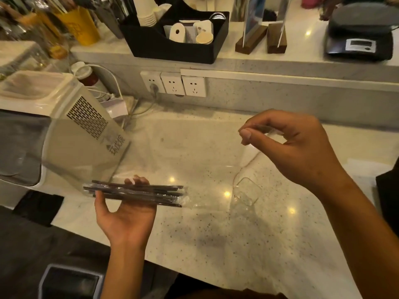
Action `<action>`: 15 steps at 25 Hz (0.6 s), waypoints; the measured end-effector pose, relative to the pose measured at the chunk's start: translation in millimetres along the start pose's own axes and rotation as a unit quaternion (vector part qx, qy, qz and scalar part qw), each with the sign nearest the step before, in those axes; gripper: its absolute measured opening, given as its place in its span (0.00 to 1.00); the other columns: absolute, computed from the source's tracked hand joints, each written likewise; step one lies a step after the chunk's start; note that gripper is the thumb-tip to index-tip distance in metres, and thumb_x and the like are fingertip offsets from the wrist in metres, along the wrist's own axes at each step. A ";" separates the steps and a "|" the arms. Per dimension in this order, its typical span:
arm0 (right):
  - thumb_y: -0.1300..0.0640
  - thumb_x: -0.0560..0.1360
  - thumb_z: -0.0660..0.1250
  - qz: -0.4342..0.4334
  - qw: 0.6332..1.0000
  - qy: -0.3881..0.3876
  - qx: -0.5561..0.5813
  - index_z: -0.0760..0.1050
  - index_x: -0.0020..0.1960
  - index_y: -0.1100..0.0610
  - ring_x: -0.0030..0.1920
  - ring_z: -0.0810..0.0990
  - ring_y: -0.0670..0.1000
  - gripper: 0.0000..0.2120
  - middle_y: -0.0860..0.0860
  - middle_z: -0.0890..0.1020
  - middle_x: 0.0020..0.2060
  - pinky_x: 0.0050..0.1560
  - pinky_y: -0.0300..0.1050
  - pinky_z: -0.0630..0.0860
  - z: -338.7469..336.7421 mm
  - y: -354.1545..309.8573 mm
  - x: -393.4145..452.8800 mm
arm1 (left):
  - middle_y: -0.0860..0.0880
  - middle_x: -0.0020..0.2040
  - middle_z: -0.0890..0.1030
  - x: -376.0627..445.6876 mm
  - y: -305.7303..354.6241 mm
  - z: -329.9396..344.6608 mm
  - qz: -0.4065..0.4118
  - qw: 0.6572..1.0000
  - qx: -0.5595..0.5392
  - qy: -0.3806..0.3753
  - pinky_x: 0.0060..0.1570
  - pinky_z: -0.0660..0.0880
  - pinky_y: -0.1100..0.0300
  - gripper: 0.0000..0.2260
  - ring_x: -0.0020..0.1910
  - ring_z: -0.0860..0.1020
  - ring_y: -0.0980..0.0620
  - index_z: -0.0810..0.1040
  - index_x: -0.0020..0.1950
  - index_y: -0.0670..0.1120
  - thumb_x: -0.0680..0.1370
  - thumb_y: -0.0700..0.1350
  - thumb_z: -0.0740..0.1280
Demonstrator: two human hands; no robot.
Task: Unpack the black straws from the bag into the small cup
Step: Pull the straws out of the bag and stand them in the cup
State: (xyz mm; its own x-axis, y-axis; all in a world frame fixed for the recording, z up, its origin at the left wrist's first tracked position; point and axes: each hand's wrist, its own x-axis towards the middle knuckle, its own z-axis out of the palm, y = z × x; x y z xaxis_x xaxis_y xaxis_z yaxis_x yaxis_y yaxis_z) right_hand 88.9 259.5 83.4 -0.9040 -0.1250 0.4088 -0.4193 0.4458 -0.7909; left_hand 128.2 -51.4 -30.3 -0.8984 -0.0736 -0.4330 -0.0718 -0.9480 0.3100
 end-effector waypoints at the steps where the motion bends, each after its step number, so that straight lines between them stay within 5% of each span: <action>1: 0.48 0.77 0.67 0.002 1.000 0.011 0.002 0.81 0.49 0.49 0.47 0.82 0.40 0.06 0.38 0.83 0.43 0.48 0.26 0.74 -3.1 0.2 -0.4 | 0.48 0.54 0.82 2.3 -0.9 6.7 0.004 1.000 0.002 -0.009 0.63 0.75 0.56 0.21 0.55 0.82 0.49 0.80 0.55 0.45 0.72 0.58 0.75; 9: 0.52 0.78 0.69 0.058 0.994 0.094 0.014 0.82 0.50 0.52 0.44 0.85 0.46 0.05 0.42 0.85 0.37 0.48 0.35 0.80 -21.4 14.5 -25.5 | 0.48 0.51 0.79 21.5 -13.2 43.6 0.016 0.997 0.030 -0.067 0.60 0.77 0.54 0.23 0.51 0.81 0.48 0.76 0.59 0.46 0.72 0.59 0.75; 15: 0.49 0.77 0.68 0.130 0.978 0.155 0.056 0.82 0.49 0.46 0.44 0.86 0.46 0.05 0.44 0.86 0.43 0.47 0.36 0.81 -27.2 24.1 -57.8 | 0.47 0.49 0.82 33.2 -22.8 54.3 0.003 0.994 0.063 -0.088 0.53 0.79 0.51 0.21 0.48 0.83 0.46 0.79 0.53 0.45 0.71 0.59 0.76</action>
State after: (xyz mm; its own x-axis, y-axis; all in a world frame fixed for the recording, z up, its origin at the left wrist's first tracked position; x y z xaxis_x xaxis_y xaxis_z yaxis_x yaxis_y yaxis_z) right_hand 133.3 301.5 53.1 -0.9199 0.2612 0.2926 -0.2018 0.3248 -0.9240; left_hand 76.5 -15.3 -5.8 -0.9598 -0.0134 -0.2804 -0.1101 -0.9009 0.4199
